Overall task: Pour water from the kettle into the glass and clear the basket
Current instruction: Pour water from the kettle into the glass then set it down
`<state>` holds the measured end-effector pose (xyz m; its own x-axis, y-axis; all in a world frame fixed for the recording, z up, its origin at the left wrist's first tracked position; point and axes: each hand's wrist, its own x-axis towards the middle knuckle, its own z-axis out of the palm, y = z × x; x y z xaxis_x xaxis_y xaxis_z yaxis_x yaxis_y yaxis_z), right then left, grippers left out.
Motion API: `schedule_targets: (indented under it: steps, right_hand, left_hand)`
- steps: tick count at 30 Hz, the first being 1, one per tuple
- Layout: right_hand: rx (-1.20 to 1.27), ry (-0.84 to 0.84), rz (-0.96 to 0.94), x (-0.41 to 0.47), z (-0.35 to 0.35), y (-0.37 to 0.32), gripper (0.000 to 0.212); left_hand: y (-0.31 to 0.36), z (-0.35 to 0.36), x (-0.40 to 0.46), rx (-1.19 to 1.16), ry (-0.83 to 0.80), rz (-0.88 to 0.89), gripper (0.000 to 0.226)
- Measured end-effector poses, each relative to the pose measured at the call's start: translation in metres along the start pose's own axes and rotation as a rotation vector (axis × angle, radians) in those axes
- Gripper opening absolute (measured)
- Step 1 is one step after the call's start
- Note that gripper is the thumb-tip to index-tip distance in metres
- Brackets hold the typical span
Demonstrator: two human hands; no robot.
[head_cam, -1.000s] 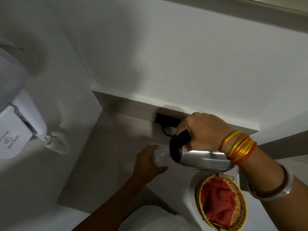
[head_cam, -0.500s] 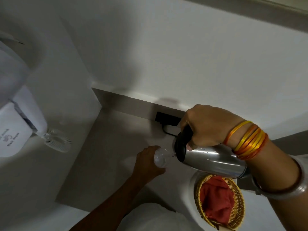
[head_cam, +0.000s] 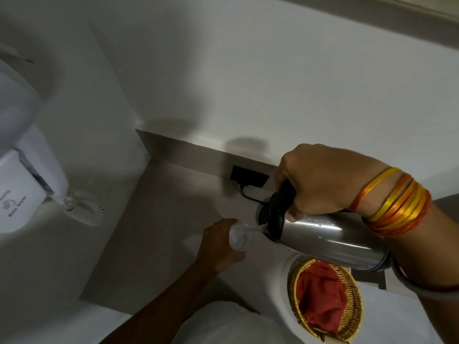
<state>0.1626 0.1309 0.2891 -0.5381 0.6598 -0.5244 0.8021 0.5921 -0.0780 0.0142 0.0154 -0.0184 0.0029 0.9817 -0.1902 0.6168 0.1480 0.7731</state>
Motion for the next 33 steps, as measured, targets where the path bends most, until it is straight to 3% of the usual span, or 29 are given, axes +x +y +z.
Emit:
schedule_targets:
  steps: [13,19,25,33]
  right_hand:
    - [0.123,0.065,-0.028,-0.005,0.017,0.027,0.037]
    - [0.324,0.118,-0.009,0.005,0.061,0.058,0.034]
    - [0.686,0.174,-0.049,0.01,0.118,0.106,0.036]
    - [1.196,0.439,0.057,0.016,0.192,0.145,0.043]
  left_hand:
    - [0.001,0.001,0.0,0.019,-0.015,-0.037,0.071]
    - [0.004,-0.001,-0.002,-0.038,0.008,-0.098,0.089]
    - [0.007,-0.003,0.0,0.003,0.014,-0.116,0.083]
    - [0.008,-0.003,-0.001,-0.001,0.058,-0.133,0.091]
